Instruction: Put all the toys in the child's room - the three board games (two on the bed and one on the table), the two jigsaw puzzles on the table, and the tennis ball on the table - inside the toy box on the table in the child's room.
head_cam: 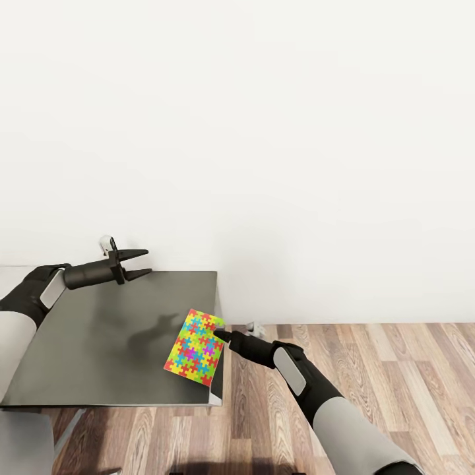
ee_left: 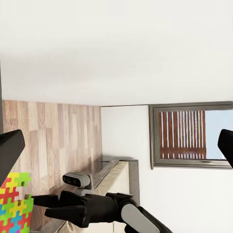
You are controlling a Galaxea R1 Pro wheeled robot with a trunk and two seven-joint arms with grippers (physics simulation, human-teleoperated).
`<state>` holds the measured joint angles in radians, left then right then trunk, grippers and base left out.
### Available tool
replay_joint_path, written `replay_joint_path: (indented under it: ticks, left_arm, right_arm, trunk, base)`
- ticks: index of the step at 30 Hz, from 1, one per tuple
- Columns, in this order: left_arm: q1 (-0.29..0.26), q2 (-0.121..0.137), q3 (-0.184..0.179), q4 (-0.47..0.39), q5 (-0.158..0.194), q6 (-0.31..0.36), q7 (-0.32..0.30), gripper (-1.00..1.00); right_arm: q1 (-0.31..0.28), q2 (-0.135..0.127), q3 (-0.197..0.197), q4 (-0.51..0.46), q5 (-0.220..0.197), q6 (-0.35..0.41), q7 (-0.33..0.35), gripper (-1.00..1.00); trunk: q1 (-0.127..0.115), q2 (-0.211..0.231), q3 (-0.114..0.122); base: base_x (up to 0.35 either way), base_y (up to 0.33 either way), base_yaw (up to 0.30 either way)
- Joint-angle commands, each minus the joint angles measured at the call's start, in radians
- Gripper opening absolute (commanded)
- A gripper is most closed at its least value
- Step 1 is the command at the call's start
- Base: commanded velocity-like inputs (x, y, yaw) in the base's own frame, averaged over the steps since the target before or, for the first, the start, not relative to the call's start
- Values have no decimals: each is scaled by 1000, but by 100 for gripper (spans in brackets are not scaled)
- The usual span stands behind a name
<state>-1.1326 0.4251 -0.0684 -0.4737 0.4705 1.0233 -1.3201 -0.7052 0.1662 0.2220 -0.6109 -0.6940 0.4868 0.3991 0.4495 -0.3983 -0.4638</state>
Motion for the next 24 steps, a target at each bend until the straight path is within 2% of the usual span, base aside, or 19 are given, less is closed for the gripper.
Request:
replay_joint_path:
  ticks: [1,24]
  left_arm:
    - [-1,1,-7,1,5,8,-4,100]
    - [-1,1,-6,1,5,6,-4,100]
  right_arm:
    - [-1,0,0,5,-4,4,0,100]
    - [-2,1,0,14,-4,0,0,100]
  trunk:
    - [1,-2,-2]
    - [1,-2,-2]
  base:
    - [0,12,0]
    - [0,1,0]
